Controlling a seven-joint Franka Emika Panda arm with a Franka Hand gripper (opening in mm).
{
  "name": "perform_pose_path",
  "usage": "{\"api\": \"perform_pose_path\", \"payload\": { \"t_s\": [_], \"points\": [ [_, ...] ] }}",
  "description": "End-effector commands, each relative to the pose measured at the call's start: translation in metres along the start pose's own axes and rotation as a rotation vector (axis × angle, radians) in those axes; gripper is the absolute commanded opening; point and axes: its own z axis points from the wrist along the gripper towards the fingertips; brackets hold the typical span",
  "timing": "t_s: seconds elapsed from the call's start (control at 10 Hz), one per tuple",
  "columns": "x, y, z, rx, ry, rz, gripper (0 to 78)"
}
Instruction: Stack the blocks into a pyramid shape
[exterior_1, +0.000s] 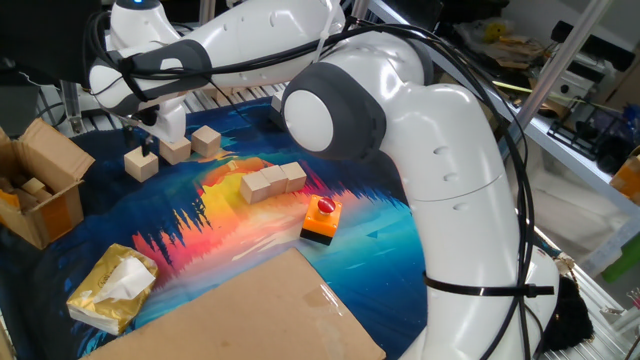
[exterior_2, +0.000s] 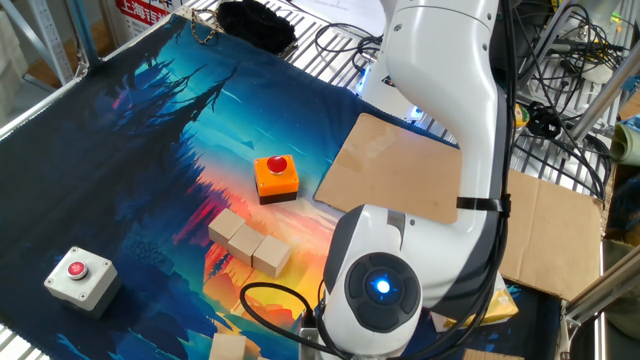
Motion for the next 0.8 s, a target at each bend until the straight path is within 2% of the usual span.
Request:
{"api": "perform_pose_path", "payload": {
  "t_s": [0.1,0.7,0.8],
  "points": [
    [0.000,0.001,-0.002,0.000,-0.003,0.003,77.5],
    [0.000,0.001,-0.002,0.000,-0.003,0.003,77.5],
    [0.001,0.003,0.017,-0.009,-0.013,0.070,77.5]
  ]
}}
